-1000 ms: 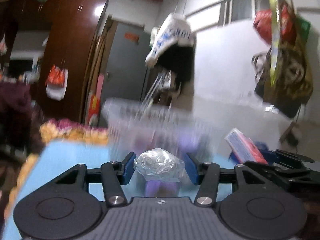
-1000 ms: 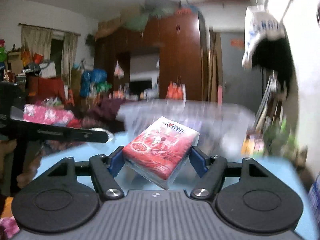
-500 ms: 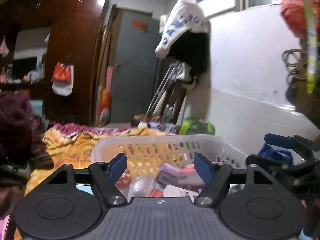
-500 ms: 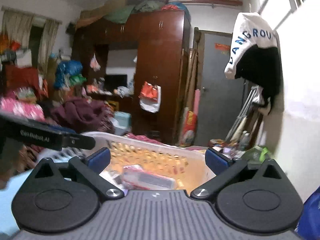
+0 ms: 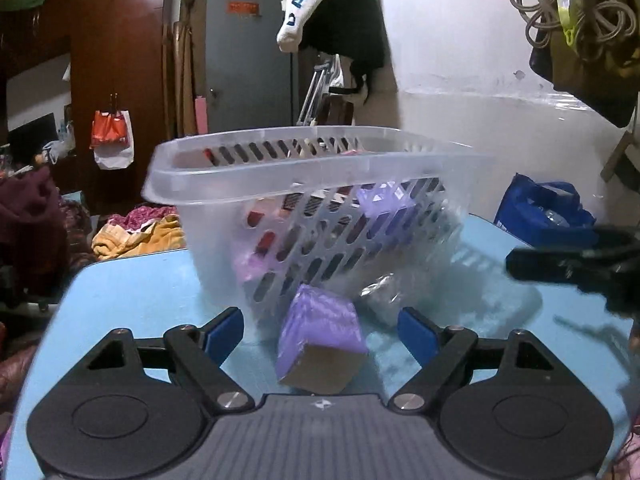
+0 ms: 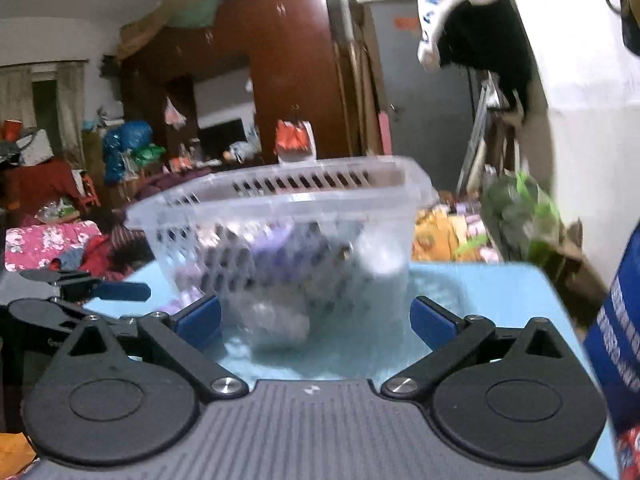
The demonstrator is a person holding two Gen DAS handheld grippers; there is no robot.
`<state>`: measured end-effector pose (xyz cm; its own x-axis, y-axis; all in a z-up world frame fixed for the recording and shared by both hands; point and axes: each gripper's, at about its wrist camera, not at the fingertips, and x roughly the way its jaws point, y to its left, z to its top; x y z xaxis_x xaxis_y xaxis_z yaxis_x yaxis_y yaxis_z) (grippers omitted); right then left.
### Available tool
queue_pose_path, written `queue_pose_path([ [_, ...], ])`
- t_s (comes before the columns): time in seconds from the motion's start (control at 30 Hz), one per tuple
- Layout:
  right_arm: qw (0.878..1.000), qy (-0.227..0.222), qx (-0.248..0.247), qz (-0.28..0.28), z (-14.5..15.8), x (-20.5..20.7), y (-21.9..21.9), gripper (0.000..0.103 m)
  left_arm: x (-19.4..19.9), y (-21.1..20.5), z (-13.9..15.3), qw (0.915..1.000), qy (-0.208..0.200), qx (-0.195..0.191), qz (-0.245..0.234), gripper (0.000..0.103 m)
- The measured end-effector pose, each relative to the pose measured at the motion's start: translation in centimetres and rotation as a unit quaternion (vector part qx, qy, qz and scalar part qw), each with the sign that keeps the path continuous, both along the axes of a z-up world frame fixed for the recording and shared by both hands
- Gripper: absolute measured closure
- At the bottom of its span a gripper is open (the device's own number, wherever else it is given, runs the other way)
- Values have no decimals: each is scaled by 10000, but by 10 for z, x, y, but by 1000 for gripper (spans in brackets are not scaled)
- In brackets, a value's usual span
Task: Organize objects
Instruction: 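Grasp the purple cube box with the left tool while the right tool grasps the clear bagged item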
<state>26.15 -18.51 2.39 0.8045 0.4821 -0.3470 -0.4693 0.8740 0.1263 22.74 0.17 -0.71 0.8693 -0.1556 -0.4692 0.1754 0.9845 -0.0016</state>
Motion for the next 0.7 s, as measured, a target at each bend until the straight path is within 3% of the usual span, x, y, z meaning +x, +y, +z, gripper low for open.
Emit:
queue_pose_path([
  [0.07, 9997, 220, 29, -61, -7, 4, 0, 0, 6, -3, -7, 9998, 156, 121, -4, 19],
  [0.13, 9989, 450, 16, -100, -14, 7, 1, 0, 10, -9, -12, 9993, 294, 249, 2, 28],
  [0.2, 9985, 537, -39, -105, -18, 8, 4, 0, 13, -6, -16, 9986, 463, 239, 88, 60],
  [0.27, 9983, 569, -126, -59, -28, 4, 8, 0, 8, 1, -18, 9986, 510, 54, 101, 60],
  [0.37, 9971, 710, -276, 34, -36, 9, 18, 0, -5, 12, -17, 9986, 382, 96, 341, 60],
  [0.5, 9960, 785, -380, 182, -37, 14, 30, 0, -17, 38, -16, 9981, 336, -398, 326, 60],
  [0.7, 9938, 813, -721, 230, -39, 23, 54, 3, -23, 48, -22, 9977, 345, -471, 335, 60],
])
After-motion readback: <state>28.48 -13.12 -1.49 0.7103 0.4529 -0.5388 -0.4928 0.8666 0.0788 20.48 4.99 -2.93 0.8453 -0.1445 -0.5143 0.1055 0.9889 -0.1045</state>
